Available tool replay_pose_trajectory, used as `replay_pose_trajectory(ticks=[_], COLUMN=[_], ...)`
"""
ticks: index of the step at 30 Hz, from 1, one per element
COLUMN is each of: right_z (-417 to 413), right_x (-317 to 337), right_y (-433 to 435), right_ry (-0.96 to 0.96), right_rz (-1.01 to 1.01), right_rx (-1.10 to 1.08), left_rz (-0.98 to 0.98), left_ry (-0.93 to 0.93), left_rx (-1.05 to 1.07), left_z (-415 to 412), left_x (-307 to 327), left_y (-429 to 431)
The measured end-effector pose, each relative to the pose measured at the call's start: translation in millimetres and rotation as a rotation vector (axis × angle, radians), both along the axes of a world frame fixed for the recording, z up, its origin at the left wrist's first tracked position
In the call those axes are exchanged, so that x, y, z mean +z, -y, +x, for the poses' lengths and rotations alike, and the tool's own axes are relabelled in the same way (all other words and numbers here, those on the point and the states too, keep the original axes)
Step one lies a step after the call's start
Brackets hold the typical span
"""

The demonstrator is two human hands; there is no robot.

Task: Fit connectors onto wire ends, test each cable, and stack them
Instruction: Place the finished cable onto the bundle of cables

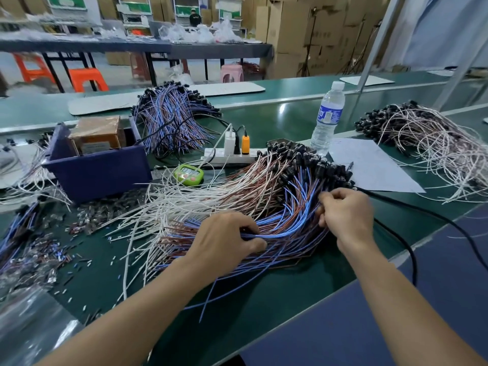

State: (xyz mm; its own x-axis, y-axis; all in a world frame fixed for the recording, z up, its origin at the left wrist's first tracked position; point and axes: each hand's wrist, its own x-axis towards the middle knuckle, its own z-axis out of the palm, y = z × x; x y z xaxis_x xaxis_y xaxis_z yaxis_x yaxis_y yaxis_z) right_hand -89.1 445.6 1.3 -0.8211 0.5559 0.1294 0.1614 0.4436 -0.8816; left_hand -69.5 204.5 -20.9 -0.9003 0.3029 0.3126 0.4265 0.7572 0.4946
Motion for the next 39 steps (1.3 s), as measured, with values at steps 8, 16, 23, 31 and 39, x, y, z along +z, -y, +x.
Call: replay_pose_trajectory(ticks=[8, 16, 23, 31, 39], right_z=[25, 34, 22, 31, 16], right_x=[-1, -42, -41, -22, 1], right_y=[31, 75, 68, 136, 273], right_ry=[-0.223, -0.179, -0.151, -0.224, -0.288], right_rz=[0.527, 0.67, 0.748, 0.48, 0.1], right_rx=[-0.051, 0.701, 0.656, 0.61, 0.818], left_rz=[-0.381, -0.077, -0.203, 0.035, 0.594], left_ry=[0.006, -0.078, -0.055, -0.043, -0.109], left_rx=[-0.223, -0.22, -0.094, 0.061, 0.65], left_z=[4, 10, 9, 17, 23], left_x=[-8, -8, -1, 16, 26], left_y=[8, 6, 51, 74, 184])
